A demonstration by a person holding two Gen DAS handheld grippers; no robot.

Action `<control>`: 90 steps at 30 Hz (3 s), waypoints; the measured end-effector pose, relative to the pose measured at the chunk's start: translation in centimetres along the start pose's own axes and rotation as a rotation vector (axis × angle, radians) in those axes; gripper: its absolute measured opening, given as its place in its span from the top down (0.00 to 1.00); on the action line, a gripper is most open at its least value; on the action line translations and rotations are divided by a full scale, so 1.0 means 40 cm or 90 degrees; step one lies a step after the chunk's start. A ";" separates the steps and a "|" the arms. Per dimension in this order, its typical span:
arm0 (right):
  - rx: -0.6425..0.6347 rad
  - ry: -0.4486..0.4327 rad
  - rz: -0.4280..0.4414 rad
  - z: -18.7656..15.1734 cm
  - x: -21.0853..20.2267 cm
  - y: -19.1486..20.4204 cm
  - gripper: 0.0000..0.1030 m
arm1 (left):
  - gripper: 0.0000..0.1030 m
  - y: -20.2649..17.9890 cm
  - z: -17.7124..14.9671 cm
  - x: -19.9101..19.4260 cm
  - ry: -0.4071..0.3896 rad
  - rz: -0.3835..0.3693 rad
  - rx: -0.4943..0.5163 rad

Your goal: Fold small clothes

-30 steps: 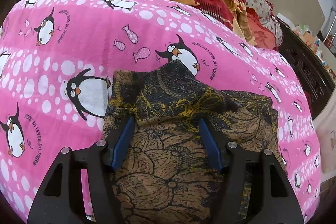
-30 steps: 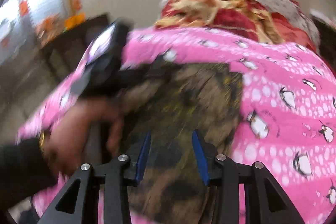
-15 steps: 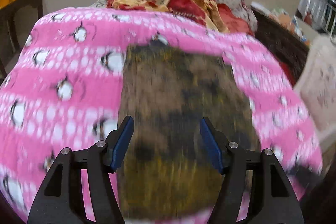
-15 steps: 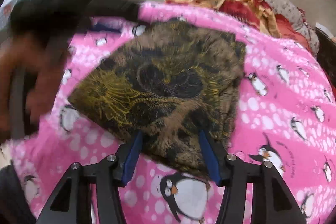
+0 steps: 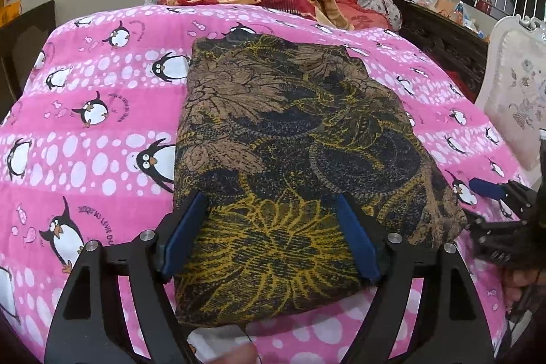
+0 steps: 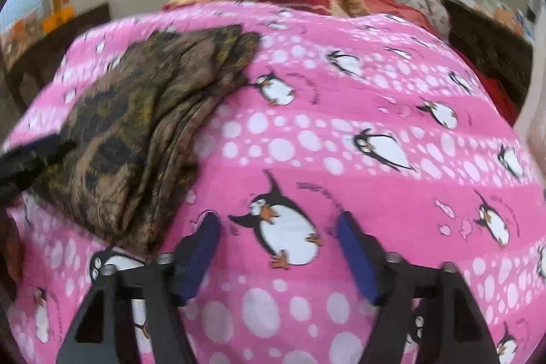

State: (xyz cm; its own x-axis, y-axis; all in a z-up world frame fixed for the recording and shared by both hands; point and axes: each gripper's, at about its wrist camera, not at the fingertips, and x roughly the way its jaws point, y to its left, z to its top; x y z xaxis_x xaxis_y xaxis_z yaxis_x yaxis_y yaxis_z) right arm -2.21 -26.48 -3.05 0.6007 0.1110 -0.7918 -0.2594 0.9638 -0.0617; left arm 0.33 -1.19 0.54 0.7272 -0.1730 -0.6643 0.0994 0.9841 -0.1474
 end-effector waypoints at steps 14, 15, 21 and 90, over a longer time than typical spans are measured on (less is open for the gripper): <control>0.015 -0.008 -0.008 0.002 -0.038 -0.016 0.20 | 0.21 -0.071 0.043 -0.090 0.111 0.147 -0.043; 0.023 -0.018 -0.013 0.003 -0.057 -0.017 0.20 | 0.21 -0.073 0.042 -0.101 0.116 0.152 -0.048; 0.026 -0.052 0.014 0.005 -0.187 -0.003 0.20 | 0.21 -0.074 0.025 -0.132 0.136 0.166 -0.054; 0.099 -0.013 0.068 0.315 0.210 -0.020 0.12 | 0.18 0.046 0.151 0.173 0.021 0.115 -0.111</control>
State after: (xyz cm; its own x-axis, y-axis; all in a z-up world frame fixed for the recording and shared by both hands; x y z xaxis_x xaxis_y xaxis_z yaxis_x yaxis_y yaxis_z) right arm 12.57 -23.24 -1.97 0.5912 0.2173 -0.7767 -0.2030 0.9721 0.1175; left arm 9.67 -0.32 0.09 0.6994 0.0016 -0.7148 -0.1514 0.9776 -0.1459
